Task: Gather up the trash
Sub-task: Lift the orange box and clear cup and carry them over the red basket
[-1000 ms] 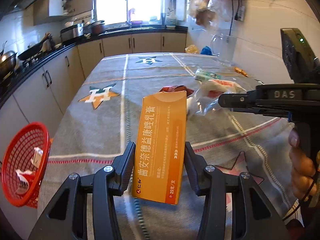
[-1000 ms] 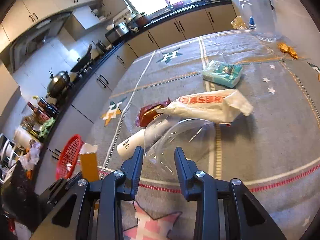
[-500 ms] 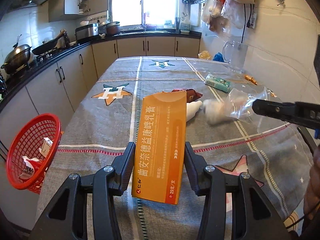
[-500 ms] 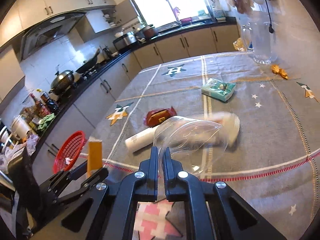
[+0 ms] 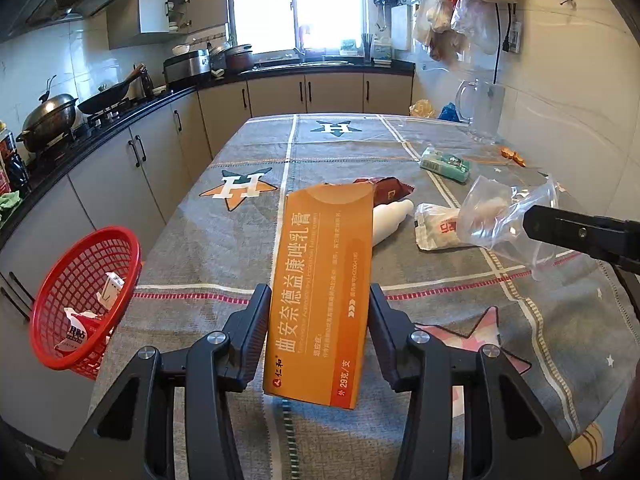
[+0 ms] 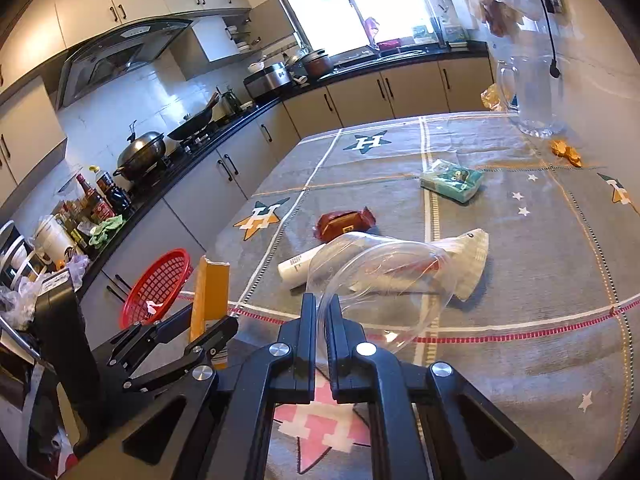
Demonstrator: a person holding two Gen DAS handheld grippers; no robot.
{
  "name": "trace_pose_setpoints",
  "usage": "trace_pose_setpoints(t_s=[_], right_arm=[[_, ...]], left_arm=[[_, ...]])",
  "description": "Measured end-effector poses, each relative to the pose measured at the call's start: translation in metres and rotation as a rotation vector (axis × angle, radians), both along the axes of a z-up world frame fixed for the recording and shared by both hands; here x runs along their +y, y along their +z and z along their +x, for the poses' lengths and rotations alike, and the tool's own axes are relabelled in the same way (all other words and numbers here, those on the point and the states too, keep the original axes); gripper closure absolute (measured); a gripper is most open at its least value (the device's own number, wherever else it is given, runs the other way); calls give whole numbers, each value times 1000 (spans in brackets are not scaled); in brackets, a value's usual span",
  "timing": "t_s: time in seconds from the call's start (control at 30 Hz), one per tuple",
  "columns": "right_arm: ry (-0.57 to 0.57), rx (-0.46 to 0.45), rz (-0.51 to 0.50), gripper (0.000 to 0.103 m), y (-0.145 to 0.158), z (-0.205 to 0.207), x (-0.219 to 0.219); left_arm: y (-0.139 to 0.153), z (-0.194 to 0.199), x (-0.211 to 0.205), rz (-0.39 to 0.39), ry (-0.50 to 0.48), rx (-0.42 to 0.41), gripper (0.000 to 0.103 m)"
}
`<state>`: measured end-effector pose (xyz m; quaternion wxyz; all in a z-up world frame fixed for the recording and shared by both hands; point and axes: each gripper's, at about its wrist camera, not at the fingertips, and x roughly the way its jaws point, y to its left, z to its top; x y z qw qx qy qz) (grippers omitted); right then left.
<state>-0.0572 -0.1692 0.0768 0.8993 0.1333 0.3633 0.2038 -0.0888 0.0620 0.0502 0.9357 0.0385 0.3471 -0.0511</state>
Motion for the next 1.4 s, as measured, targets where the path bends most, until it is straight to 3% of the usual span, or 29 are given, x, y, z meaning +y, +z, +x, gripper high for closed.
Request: trace_pose_setpoints(t_s=[1.4], right_arm=[[48, 32, -17, 97, -4, 1, 20]], left_arm=[[-4, 3, 19, -6, 45, 1, 56]])
